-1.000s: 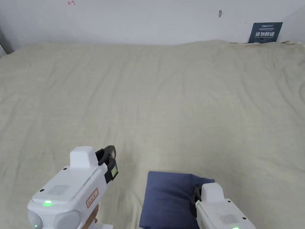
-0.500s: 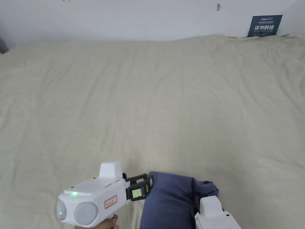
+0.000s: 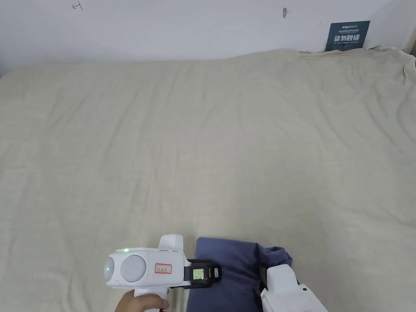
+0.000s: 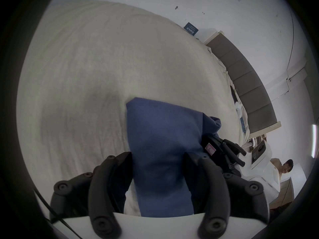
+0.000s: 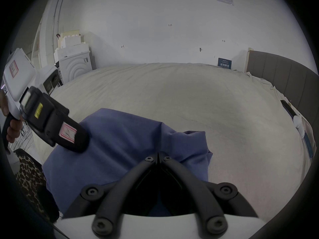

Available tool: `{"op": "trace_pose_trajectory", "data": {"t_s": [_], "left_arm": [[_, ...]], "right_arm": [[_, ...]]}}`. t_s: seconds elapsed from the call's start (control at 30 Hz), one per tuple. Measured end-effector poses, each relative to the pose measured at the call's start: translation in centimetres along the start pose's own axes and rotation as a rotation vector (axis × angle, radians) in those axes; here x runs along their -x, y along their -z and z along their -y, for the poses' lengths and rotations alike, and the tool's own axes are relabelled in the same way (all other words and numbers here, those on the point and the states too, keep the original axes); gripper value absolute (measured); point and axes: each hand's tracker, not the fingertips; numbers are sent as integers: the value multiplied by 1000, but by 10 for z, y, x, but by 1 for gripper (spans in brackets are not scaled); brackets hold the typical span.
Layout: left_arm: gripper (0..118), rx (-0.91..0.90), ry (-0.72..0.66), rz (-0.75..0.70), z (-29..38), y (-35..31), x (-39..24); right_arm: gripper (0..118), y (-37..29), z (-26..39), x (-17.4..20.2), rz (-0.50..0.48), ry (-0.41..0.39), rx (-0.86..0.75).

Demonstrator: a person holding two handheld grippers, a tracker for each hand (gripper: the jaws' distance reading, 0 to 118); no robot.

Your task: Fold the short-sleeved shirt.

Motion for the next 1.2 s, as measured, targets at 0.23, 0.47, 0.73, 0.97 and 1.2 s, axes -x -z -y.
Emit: {"op": "trace_pose_trajectory", "data": {"t_s": [0.23, 0.47, 0.73, 0.97, 1.2], "left_arm": [[37, 24, 0, -10, -2, 0, -4], [20, -17, 71, -81, 9, 4, -18], [18, -86, 124, -77, 6, -23, -34], [18, -127, 174, -164, -20, -67, -13], [17, -163, 194, -318, -57, -133, 55]], "right_arm": [[0, 0, -5, -5, -15, 28, 19], [0, -10, -23, -11, -25, 80, 46], [0, -67, -85, -32, 14, 70, -147], [0, -112, -138, -51, 60, 40, -307], [0, -128, -169, -51, 77, 24, -377]]}}
